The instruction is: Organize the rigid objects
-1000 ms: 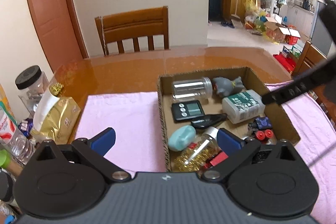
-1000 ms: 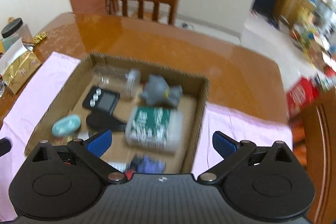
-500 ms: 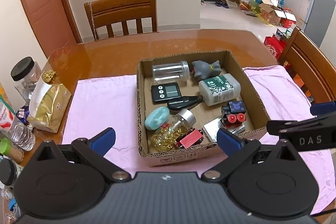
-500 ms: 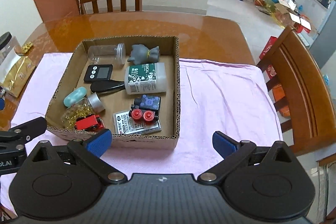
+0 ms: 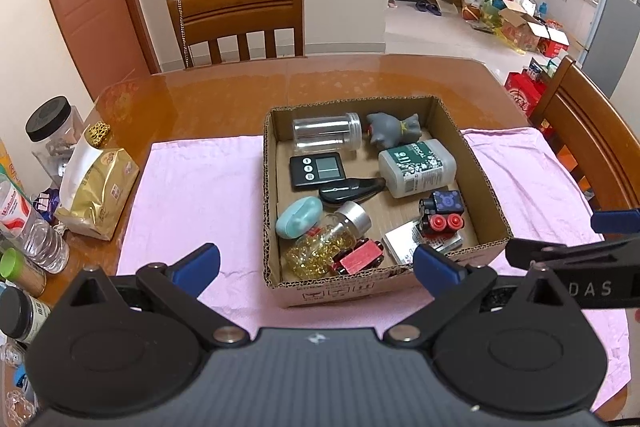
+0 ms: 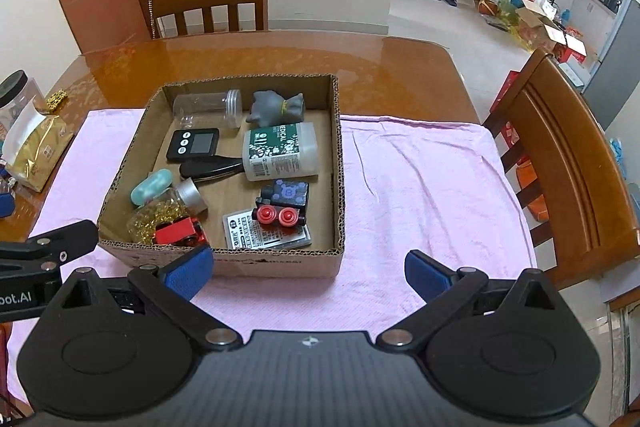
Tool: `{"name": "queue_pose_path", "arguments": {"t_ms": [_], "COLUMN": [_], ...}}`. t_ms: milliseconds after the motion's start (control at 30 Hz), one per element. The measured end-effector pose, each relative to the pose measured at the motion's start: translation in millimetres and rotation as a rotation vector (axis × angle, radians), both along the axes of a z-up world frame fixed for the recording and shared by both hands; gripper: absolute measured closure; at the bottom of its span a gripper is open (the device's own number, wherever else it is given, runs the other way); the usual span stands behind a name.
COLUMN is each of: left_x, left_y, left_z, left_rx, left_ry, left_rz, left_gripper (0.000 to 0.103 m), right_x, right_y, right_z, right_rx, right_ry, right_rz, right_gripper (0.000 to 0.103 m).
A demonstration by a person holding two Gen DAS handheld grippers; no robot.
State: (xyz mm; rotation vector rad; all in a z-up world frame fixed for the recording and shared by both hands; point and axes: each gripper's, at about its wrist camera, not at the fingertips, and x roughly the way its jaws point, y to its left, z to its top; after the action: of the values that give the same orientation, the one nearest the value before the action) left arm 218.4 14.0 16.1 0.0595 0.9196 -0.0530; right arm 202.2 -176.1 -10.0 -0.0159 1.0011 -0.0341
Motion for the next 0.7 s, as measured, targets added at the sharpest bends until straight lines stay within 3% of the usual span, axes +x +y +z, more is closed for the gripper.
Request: {"name": "queue_pose_path", "arguments": {"t_ms": [700], "left_x": [-0.5], "left_y": [2.6], "left_z": [1.0], "left_rx": [-0.003], "left_ry": [0.005], "left_rz": [0.012], "left_gripper": [0.001], "right_x": [-1.7], "right_y": [4.7], "right_z": [1.0], "right_rx": [-0.004], "right_ry": [-0.004], "right_rz": [0.005], "right_gripper": [0.0]}}
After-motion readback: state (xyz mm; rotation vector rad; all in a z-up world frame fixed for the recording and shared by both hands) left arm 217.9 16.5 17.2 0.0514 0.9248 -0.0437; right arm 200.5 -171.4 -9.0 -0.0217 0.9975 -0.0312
